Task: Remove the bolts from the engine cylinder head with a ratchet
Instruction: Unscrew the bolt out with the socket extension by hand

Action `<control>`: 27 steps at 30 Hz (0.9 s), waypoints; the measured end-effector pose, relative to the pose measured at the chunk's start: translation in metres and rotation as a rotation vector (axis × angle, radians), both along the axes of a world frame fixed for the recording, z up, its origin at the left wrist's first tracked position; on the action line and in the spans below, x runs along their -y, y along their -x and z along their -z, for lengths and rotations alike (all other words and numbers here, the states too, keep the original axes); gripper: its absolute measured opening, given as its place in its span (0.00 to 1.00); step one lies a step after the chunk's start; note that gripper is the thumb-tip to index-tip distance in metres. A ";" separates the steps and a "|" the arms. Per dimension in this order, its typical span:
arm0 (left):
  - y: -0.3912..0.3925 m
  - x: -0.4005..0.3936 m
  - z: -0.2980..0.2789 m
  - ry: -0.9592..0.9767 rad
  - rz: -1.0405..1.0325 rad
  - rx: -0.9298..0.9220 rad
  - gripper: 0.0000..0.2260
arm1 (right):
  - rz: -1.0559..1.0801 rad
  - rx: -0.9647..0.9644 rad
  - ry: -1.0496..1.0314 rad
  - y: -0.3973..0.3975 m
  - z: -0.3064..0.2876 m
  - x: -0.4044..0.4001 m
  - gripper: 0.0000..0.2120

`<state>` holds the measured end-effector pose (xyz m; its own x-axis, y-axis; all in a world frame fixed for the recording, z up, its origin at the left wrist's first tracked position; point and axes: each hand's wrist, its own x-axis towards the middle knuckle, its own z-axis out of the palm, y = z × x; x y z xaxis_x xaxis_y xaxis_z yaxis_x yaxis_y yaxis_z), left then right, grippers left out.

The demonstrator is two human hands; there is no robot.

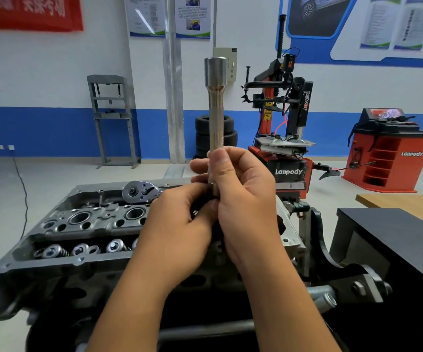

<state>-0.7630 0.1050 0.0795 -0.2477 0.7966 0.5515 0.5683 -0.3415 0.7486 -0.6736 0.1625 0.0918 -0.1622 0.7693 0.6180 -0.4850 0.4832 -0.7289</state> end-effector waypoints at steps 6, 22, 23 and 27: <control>-0.005 -0.003 0.002 -0.024 -0.194 -0.017 0.16 | -0.024 -0.020 0.040 0.001 -0.002 0.001 0.09; -0.006 -0.001 0.002 -0.043 -0.183 0.001 0.21 | -0.040 -0.055 0.036 0.000 -0.001 0.000 0.10; -0.006 -0.001 0.001 -0.035 -0.154 -0.003 0.20 | -0.026 -0.052 0.030 0.000 -0.002 0.000 0.10; -0.005 0.000 -0.001 -0.003 -0.030 -0.007 0.14 | -0.002 -0.041 0.040 0.002 -0.001 -0.001 0.10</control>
<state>-0.7584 0.1054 0.0802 -0.2672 0.7875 0.5554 0.5837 -0.3264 0.7435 -0.6753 0.1634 0.0930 -0.1384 0.7934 0.5927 -0.5158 0.4532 -0.7270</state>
